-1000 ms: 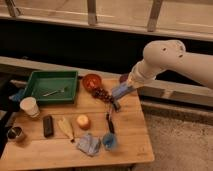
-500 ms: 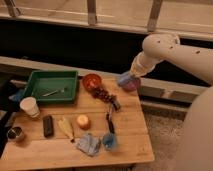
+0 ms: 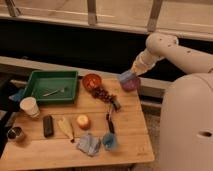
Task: Place sponge in purple bowl
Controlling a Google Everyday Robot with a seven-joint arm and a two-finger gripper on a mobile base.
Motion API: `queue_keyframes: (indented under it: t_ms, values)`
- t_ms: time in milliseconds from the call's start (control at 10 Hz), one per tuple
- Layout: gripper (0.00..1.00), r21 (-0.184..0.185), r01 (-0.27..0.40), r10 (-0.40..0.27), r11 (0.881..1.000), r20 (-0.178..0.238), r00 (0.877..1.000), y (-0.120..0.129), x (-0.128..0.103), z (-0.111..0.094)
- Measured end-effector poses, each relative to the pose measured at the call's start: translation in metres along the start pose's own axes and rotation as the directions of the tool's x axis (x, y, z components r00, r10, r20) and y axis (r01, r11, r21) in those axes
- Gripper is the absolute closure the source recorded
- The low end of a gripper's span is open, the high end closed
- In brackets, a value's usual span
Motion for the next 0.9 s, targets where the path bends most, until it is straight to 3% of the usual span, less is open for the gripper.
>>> queue_keyframes:
  t_ms: [300, 500, 900]
  values:
    - [1.0, 0.005, 0.004, -0.005, 1.0, 0.005, 1.0, -0.001, 0.0, 0.001]
    - [1.0, 0.055, -0.056, 0.053, 0.997, 0.052, 0.997, -0.016, 0.0, 0.004]
    - [1.0, 0.054, -0.161, 0.156, 0.985, 0.088, 0.984, -0.048, -0.004, 0.014]
